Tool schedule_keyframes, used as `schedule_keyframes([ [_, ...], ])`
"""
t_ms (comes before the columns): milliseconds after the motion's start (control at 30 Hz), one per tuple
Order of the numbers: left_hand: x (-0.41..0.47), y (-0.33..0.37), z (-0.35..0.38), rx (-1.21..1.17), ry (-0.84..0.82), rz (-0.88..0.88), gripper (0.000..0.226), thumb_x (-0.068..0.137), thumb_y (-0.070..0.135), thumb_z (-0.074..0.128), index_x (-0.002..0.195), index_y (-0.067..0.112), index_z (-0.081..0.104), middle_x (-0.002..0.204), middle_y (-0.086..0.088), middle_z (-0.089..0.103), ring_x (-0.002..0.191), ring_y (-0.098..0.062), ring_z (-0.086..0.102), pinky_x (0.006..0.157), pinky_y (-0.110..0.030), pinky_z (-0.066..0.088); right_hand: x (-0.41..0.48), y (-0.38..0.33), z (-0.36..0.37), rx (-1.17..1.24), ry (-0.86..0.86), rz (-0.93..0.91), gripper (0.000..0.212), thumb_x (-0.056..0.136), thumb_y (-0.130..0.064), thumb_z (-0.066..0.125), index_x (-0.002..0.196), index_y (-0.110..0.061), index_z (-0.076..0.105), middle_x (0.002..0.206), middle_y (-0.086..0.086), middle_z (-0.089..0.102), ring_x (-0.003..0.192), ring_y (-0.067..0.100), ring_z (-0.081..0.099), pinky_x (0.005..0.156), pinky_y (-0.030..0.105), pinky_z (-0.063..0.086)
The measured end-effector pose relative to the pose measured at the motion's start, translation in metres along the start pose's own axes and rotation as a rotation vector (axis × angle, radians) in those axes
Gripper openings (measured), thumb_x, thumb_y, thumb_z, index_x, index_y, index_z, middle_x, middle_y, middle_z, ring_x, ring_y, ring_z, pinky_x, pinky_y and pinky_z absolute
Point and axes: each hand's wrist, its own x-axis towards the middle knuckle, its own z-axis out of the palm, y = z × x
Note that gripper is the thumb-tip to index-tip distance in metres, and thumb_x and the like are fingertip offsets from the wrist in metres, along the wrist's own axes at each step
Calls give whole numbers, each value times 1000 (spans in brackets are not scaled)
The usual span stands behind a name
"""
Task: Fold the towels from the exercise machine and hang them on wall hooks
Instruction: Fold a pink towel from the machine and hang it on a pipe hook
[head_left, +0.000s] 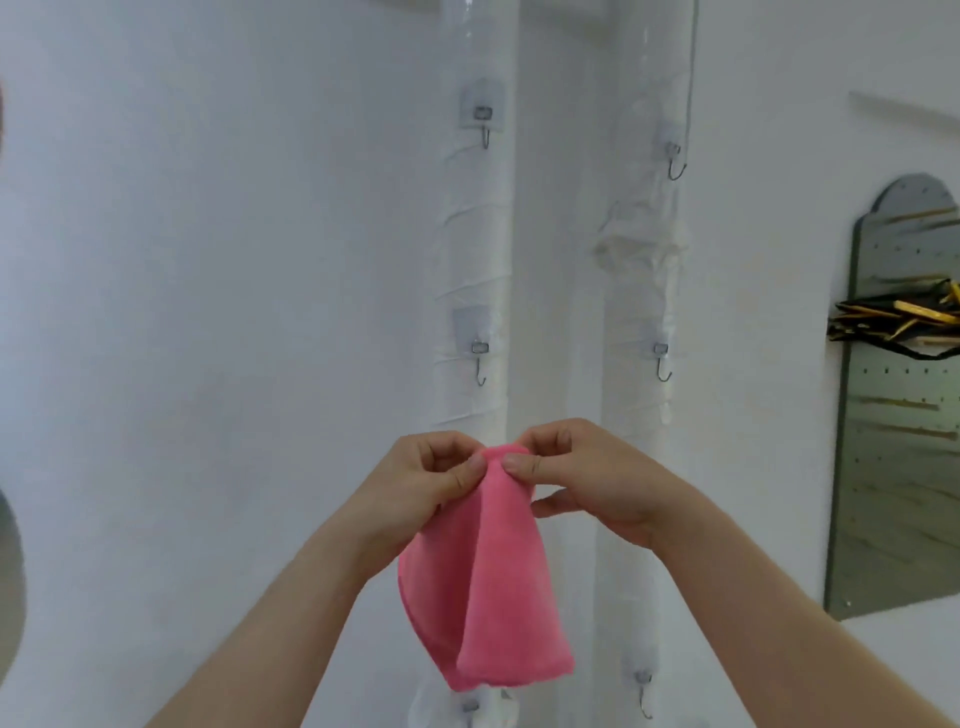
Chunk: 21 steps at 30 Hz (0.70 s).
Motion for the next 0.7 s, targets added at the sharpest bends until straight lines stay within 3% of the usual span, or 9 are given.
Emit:
schedule_keyframes([
  [133,36,1,-1,58,89,74,13,93,16,58,86,13,69,82,-21,68,75,-27,59,74,-40,44,32,8,-21,38,-9,-44,12,91,-17,63,83,-9,68,73,0,59,69,10,58,61,23,54],
  [233,69,1,-14,256,154,143,15,93,17,60,84,25,68,68,-12,64,62,-20,49,62,-32,39,68,13,-41,-24,33,-38,11,89,-21,67,85,-11,67,68,-1,55,59,13,54,52,21,50],
  [333,108,-3,-30,531,84,194,14,93,19,57,92,32,63,59,-9,52,54,-14,42,56,-29,37,106,17,-62,-29,82,-63,9,87,-16,69,91,-8,65,65,0,55,58,14,53,53,22,50],
  [433,145,-5,-48,772,52,257,16,92,20,56,93,36,58,68,-11,60,56,-10,48,62,-24,43,141,23,-73,20,159,-73,8,85,-9,70,89,-8,63,65,2,57,55,13,55,54,23,51],
  [600,195,-8,-77,956,171,460,23,91,13,56,89,34,66,83,16,69,78,-3,61,76,-23,44,195,29,-78,78,439,-158,18,80,-1,73,82,-8,57,64,5,60,48,18,59,56,28,54],
  [700,215,-35,-89,987,246,530,25,90,22,49,99,31,71,98,11,72,90,-10,65,85,-27,47,221,43,-74,-31,604,-213,22,75,1,76,74,-10,58,63,5,60,47,16,61,56,30,54],
])
